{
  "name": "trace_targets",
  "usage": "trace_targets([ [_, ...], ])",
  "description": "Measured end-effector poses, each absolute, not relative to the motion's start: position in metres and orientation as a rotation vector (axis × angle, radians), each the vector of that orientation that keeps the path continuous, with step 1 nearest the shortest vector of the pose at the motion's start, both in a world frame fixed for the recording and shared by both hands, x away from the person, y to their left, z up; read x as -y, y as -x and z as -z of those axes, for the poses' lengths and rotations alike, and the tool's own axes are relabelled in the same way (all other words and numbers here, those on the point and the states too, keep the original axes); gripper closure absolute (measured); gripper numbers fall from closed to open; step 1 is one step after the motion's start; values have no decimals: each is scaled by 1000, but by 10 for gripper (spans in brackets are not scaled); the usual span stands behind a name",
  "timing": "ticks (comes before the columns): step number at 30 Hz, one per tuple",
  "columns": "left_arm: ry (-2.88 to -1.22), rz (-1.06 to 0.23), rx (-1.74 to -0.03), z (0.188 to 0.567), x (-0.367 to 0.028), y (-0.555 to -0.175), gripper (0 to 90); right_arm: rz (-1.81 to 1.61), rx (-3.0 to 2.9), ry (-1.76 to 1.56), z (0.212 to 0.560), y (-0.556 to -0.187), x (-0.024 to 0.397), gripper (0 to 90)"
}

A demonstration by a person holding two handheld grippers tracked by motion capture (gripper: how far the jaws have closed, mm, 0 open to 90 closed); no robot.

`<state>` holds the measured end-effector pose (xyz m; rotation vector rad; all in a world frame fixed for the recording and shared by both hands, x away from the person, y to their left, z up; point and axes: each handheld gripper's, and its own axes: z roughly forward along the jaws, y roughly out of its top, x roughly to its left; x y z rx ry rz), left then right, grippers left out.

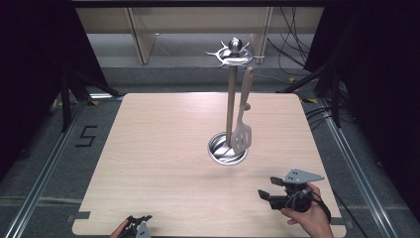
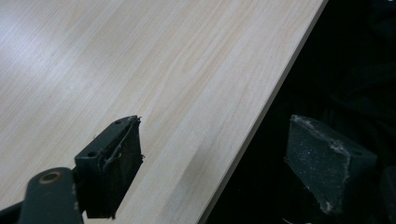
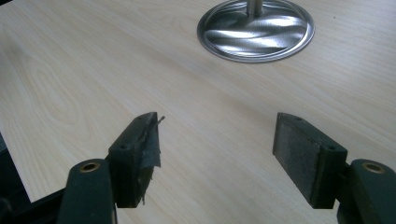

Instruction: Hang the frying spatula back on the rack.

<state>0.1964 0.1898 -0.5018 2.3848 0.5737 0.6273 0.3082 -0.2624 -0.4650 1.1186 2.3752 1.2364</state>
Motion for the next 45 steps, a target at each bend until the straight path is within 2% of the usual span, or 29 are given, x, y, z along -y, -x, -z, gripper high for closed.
trace_targets([
  [8, -2364, -606, -582, 504, -191, -196, 178, -1260, -2343, -1164, 465, -299, 265, 319],
  [25, -2376, -617, -587, 502, -191, -197, 178, -1238, -2347, -1047, 476, -288, 264, 301],
  [45, -2371, -616, -603, 503, -192, -198, 178, -1255, -2344, -1117, 481, -270, 269, 290],
])
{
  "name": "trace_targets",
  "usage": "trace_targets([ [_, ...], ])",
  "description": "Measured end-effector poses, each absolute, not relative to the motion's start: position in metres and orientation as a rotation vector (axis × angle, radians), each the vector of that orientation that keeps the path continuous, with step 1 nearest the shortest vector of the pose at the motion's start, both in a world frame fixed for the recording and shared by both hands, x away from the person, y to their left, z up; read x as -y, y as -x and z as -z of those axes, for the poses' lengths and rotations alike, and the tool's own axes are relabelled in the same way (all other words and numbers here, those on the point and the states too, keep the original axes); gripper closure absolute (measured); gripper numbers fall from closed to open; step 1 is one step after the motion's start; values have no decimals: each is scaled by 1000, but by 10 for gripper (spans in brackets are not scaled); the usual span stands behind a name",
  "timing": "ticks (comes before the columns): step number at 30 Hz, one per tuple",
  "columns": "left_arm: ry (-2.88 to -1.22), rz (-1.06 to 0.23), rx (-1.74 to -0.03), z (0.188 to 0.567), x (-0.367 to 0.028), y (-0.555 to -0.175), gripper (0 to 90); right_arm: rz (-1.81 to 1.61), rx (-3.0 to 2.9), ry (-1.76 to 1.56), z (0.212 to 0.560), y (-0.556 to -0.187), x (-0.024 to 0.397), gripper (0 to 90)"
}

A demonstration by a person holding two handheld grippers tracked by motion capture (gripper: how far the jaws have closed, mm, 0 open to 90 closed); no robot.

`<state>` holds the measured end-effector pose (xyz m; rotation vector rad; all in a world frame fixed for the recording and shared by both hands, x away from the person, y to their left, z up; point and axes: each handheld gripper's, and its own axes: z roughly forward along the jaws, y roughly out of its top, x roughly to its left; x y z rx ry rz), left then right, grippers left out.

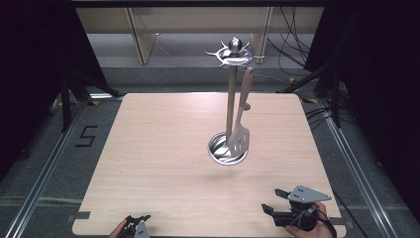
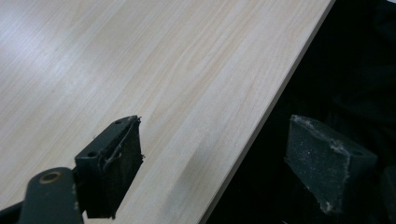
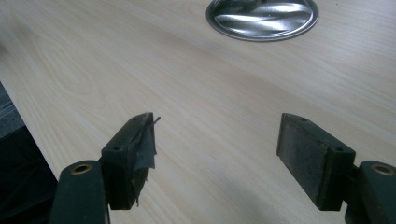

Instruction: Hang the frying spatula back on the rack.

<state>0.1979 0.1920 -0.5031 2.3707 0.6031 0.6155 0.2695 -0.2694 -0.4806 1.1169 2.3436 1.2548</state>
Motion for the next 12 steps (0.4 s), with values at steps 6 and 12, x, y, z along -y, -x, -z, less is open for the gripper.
trace_targets([
  [6, -2365, -625, -595, 503, -192, -198, 178, -1270, -2324, -1140, 482, -267, 272, 290],
  [12, -2370, -616, -598, 503, -192, -198, 179, -1268, -2317, -1139, 483, -266, 274, 290],
])
